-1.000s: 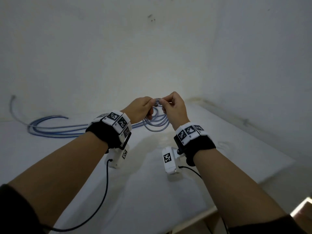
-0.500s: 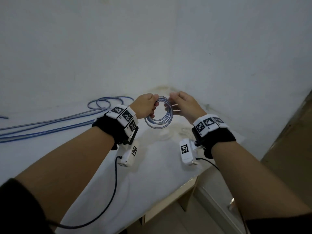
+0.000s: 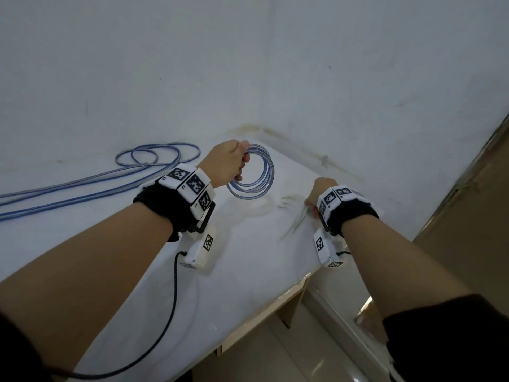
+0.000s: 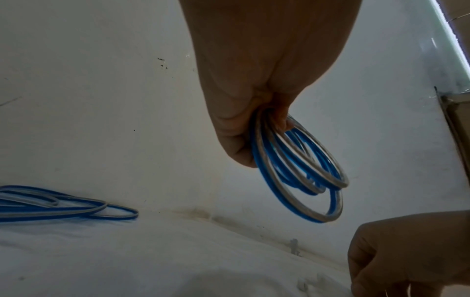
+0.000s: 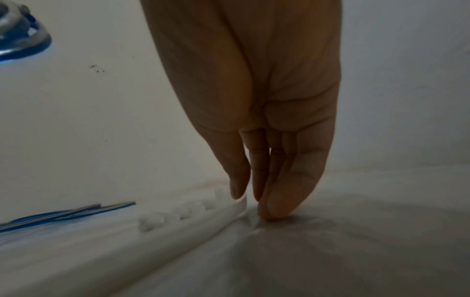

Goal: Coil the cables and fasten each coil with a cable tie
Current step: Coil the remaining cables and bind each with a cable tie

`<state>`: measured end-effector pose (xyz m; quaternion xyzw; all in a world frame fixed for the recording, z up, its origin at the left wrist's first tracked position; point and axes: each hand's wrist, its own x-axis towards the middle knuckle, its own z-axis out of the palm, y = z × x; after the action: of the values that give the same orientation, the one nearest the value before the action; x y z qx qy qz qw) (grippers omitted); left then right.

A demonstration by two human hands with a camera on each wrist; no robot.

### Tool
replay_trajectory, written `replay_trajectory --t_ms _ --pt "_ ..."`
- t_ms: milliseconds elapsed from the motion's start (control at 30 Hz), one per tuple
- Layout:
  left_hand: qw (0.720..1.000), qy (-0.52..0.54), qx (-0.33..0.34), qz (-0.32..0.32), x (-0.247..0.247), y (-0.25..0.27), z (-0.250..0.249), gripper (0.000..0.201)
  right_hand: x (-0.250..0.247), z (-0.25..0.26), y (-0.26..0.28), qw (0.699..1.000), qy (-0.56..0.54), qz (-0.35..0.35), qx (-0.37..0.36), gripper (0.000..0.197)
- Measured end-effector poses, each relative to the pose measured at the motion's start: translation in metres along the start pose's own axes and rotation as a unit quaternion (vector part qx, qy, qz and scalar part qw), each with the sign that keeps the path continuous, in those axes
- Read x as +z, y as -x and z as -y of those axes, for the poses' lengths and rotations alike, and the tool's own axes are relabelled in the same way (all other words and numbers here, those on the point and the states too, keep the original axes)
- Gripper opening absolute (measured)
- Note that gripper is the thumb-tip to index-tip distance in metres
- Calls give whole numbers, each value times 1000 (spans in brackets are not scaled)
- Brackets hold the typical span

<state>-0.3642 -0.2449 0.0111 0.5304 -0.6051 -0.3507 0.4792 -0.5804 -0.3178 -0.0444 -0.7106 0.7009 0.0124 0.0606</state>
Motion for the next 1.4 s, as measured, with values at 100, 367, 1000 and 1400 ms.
replay_trajectory --t_ms 100,367,1000,1400 --pt "1000 1 1 1 0 -2 1 36 -1 0 -1 1000 20 23 -6 35" --pt "1000 -9 0 3 -6 -5 7 37 -10 0 14 999 26 33 -22 28" --pt "974 -106 -17 -199 -131 42 22 39 -41 179 72 652 -708 108 -249 14" --pt "935 -117 -19 -335 -247 119 38 37 -33 322 137 675 -589 160 -414 14"
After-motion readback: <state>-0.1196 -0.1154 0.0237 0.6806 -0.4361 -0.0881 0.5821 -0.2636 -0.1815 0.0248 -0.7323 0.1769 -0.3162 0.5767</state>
